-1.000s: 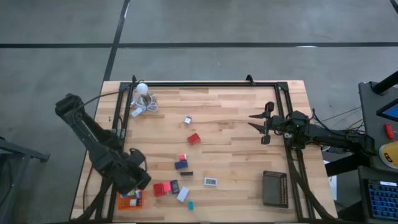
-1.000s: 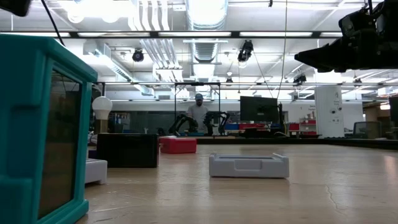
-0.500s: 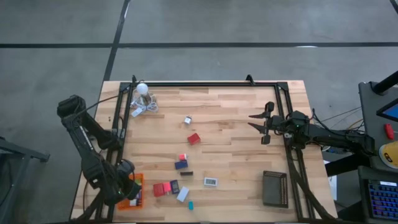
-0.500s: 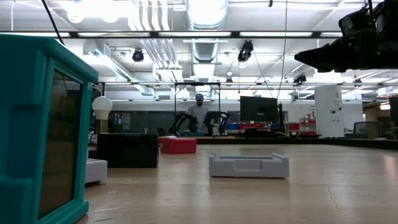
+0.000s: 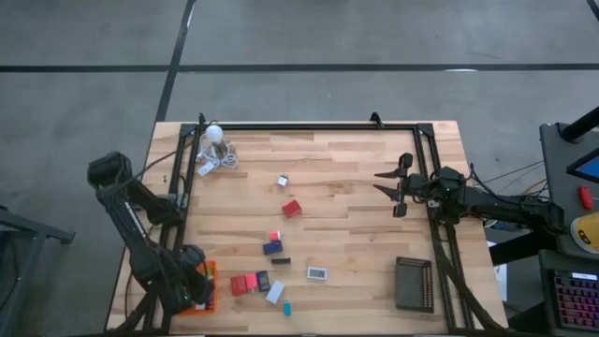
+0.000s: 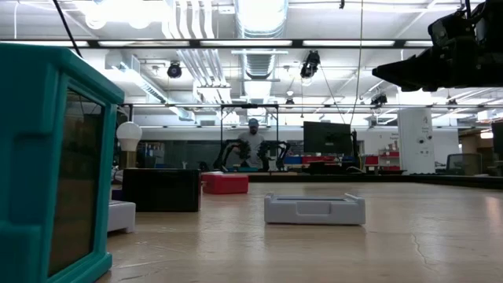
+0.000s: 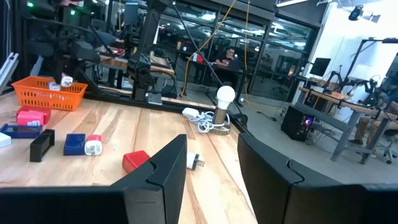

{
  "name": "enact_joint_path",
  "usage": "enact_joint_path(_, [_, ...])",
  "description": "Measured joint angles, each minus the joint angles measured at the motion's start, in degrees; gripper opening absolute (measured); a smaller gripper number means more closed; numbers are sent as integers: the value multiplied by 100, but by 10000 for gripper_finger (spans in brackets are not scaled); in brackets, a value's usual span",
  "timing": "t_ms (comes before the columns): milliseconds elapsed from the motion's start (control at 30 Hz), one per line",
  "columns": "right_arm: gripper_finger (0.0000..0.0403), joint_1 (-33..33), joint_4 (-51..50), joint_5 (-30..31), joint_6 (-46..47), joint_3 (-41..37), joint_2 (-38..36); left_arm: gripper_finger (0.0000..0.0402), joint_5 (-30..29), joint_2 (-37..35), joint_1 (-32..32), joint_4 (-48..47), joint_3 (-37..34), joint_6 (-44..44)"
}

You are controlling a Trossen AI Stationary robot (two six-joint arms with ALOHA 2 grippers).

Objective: Pick & Place Office items
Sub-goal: Put the left white pink charger adapter into the orange bin

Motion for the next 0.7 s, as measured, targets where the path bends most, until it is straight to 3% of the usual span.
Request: enact_joint_path(700, [139, 0, 0, 0, 0, 0, 0, 149, -76, 790, 2, 226, 0, 869])
